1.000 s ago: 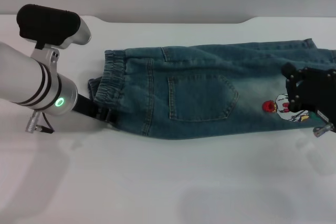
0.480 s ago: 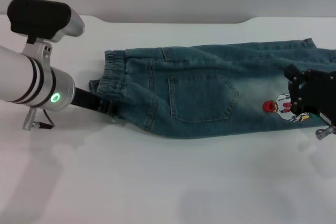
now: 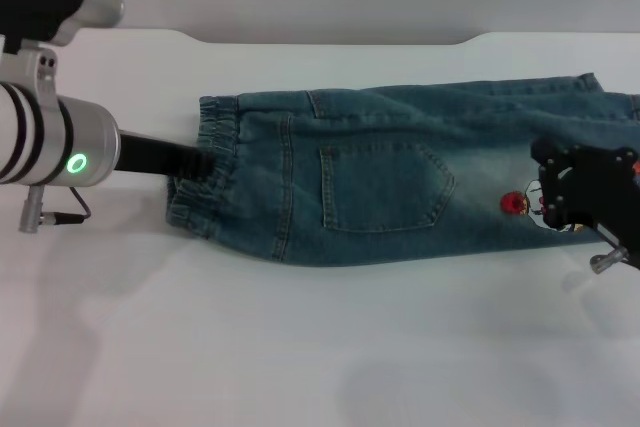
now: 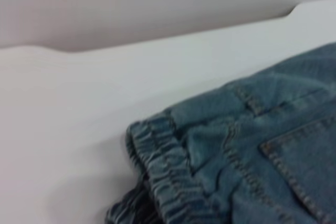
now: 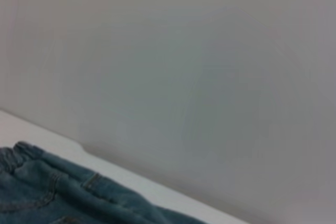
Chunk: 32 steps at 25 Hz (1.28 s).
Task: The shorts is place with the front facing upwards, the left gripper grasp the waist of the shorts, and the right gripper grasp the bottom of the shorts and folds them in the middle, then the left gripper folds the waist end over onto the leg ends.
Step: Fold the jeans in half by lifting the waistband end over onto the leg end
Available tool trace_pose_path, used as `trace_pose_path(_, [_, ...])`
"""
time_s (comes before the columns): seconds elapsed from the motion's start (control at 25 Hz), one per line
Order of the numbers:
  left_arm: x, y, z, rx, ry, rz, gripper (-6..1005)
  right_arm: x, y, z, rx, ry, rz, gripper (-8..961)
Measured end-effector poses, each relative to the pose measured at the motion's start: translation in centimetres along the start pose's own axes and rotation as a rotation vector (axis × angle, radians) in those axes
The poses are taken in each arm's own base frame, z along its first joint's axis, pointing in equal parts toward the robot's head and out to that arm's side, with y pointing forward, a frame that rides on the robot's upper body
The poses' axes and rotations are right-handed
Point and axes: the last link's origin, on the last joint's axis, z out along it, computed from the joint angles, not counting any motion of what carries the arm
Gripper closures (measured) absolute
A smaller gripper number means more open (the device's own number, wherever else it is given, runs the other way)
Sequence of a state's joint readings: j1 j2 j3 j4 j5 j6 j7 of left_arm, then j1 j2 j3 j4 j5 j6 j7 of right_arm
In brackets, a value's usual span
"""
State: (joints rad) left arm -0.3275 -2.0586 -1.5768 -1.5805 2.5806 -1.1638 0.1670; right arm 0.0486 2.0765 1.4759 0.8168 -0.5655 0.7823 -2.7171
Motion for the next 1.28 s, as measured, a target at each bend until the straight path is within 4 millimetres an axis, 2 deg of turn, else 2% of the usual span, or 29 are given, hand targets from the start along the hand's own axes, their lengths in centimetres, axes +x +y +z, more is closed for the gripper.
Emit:
trace_pose_path(0.24, [-0.3, -0.3, 0.0, -0.004, -0.004, -0.015, 743, 0.0, 0.3, 0.4, -0.015, 0.001, 0.002, 953])
trace_pose_path(0.32, [-0.3, -0.3, 0.0, 0.0, -0.005, -0.013, 938, 0.0, 0.2, 0.4, -0.015, 0.001, 0.002, 953])
trace_pose_path(0.52, [-0.4, -0.8, -0.2, 0.023, -0.028, -0.007, 1001, 0.1, 0.2, 0.3, -0.015, 0.004, -0.001, 953])
trace_pose_path(0.64, [-0.1, -0.8, -0.7, 0.064, -0.027, 0.047, 977, 0.1, 0.2, 0.3, -0.016, 0.008, -0.001, 953])
trace_pose_path(0.76, [-0.2, -0.9, -0.3, 0.07, -0.047, 0.047, 953, 0.1, 0.1, 0.4, -0.014, 0.006, -0.002, 953])
trace_pose_path(0.96, [-0.7, -0.8, 0.8, 0.055, -0.119, 0.033, 718, 0.1, 0.0, 0.4, -0.011, 0.006, -0.001, 953])
trace_pose_path(1.28, [-0.8, -0.7, 1.4, 0.048, -0.149, 0.038, 538, 0.1, 0.1, 0.5, -0.017, 0.007, -0.002, 953])
